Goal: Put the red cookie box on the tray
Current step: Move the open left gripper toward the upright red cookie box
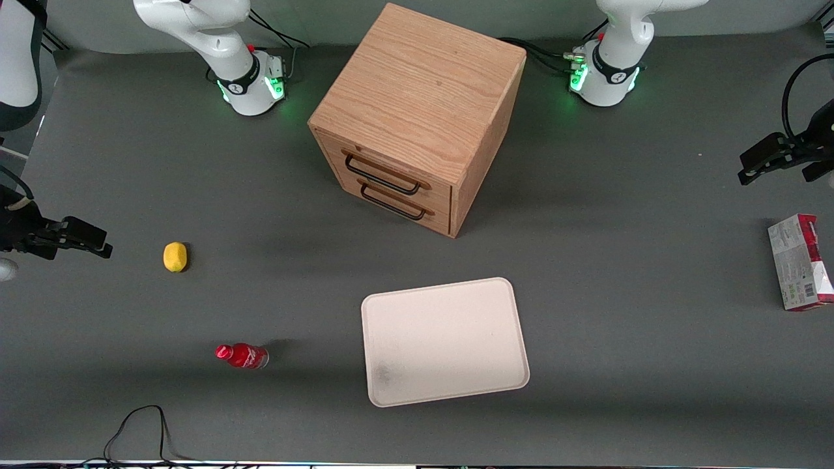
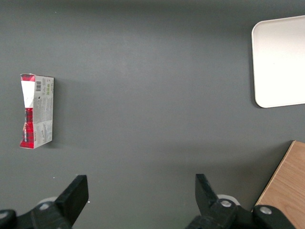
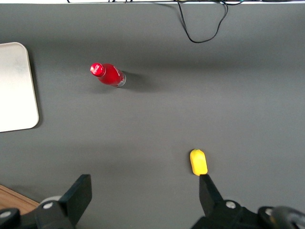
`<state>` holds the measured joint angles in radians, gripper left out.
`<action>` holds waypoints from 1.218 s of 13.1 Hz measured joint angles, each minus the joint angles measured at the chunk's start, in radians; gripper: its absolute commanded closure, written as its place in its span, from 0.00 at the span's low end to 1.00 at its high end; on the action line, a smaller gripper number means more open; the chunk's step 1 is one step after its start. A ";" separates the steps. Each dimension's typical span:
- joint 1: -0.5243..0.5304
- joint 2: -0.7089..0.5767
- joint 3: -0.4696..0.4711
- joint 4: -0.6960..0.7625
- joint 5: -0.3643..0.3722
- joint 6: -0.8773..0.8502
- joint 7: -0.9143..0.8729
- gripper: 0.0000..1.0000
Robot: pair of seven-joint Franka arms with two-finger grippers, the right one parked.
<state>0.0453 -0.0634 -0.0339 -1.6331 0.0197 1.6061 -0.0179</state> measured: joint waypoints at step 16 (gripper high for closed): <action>0.000 0.011 0.003 0.000 -0.007 -0.020 0.000 0.00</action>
<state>0.0454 -0.0529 -0.0311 -1.6329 0.0126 1.5861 -0.0180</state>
